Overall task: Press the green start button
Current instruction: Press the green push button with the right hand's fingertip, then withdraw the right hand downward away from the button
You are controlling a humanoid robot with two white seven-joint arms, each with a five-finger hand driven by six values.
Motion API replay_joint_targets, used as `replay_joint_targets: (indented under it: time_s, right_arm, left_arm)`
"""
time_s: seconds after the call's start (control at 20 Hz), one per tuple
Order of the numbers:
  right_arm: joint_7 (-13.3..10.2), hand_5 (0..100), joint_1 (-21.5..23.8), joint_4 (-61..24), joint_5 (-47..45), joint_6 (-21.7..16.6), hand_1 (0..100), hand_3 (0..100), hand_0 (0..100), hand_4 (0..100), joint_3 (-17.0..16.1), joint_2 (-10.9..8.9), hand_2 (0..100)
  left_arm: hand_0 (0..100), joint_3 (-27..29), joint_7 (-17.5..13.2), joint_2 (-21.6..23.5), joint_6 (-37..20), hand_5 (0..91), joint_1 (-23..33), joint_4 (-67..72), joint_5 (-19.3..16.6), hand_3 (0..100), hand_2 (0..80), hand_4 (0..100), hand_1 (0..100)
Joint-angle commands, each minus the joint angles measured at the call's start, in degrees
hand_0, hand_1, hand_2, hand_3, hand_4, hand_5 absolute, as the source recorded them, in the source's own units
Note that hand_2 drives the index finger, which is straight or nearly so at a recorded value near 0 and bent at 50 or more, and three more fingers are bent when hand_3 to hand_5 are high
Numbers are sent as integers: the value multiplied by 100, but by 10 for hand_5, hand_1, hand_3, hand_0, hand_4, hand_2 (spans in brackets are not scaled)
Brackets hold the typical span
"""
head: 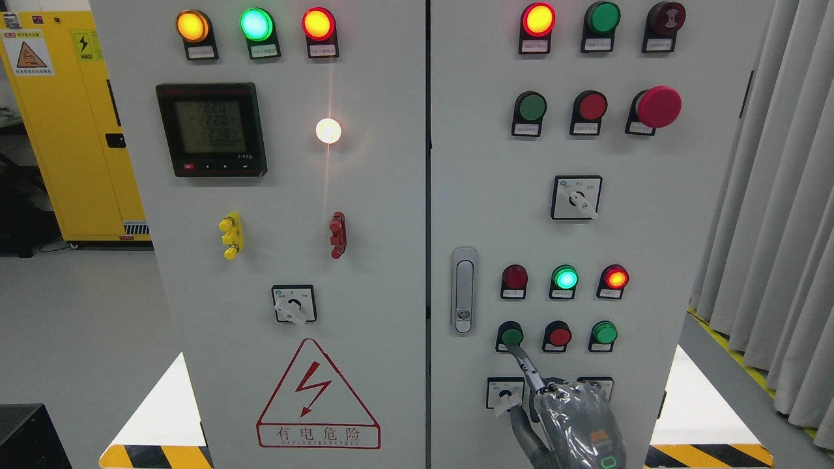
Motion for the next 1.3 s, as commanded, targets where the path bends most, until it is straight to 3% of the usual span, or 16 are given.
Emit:
replay_joint_targets:
  time_s: [0.0,0.8,1.05,1.25]
  right_arm:
    - [0,955,-110,223,-33,80,919,847,676,890,-185,-2,0]
    - [0,952,-127,214,-59,80,919,839,691,887,-202,7,0]
    - [-114,951,13,-49,-94,54,918,840,707,882,-211,24,0]
    - [-342,937,189,-409,-410,19,905,836,731,881,-176,24,0]
  left_arm:
    - [120,0,2,0,5,0,-2,-2,0,0,0,0,556]
    - [120,0,2,0,5,0,-1,-2,0,0,0,0,556]
    - [120,0,2,0,5,0,7,-2,0,0,0,0,556]
    - [120,0,2,0,5,0,-2,-1,0,0,0,0,556]
